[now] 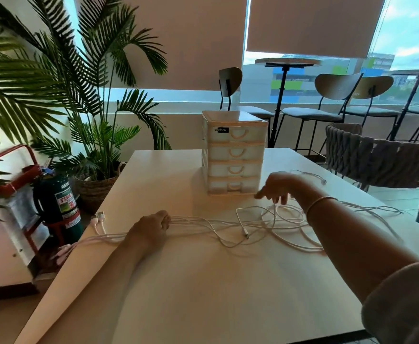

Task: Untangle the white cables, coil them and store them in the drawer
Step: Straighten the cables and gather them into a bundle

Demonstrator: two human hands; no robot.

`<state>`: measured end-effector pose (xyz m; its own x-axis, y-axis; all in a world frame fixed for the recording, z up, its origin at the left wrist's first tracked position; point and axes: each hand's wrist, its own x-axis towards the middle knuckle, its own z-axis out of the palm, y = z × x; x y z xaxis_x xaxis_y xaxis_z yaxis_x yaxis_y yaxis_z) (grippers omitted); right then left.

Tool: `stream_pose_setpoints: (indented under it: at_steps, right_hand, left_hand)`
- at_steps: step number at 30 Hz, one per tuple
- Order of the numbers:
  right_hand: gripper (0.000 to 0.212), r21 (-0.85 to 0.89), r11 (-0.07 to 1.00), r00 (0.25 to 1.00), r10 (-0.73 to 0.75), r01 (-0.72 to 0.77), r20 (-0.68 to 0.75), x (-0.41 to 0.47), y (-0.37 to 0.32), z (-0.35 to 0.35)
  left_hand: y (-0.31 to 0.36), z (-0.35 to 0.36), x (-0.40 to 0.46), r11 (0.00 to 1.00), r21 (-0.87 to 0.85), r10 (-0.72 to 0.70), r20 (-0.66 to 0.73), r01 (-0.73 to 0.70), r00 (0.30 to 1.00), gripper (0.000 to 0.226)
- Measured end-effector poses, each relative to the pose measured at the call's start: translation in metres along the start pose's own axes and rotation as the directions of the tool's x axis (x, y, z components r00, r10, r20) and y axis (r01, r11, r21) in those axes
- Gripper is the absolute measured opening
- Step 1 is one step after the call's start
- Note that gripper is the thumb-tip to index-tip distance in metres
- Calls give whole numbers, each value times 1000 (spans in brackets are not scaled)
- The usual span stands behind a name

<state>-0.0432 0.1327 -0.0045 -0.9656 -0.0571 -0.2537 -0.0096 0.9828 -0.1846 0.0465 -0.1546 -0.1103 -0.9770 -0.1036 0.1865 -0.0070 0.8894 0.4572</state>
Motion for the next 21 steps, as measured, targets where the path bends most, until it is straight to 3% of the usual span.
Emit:
stream_pose_setpoints:
  at_steps: [2,4,6,7,8,10,12,16,19,21]
  right_hand:
    - [41,-234,956,969,127,-177,-213,-4,-2,7]
    - [45,-342,879,898,185,-333,-399,-11,-11,14]
    - [42,-349,900,863,55,-260,-501,-15,-29,21]
    - [39,-330,935,862,-62,-126,-504,-18,-41,25]
    - [37,-302,951,866,-202,63,-457,-21,-56,30]
    - [35,-263,871,832,-480,414,-279,-34,-91,47]
    - [38,-176,794,791,-603,582,-106,-45,-120,68]
    - [26,-37,781,782,-622,623,43,-37,-137,93]
    - [23,285,772,797,-603,569,42,-33,-129,87]
    - [20,376,758,806,-590,533,47,-30,-124,83]
  left_hand:
    - [2,-1,-1,1000,1,5,4,-5,1000,20]
    - [3,-2,-2,1000,3,12,9,-12,1000,21]
    - [3,-4,-3,1000,2,21,10,-21,1000,22]
    - [4,-5,-4,1000,1,25,7,-25,1000,22]
    - [5,-5,-5,1000,-1,26,7,-26,1000,22]
    - [6,-7,-7,1000,-7,26,5,-26,1000,21]
    - [7,-9,-8,1000,-15,25,14,-25,1000,22]
    - [4,-14,-12,999,-41,38,62,-35,997,22]
    - [3,-17,-13,995,-86,55,54,-51,997,23]
    - [4,-18,-11,993,-91,80,43,-76,996,23]
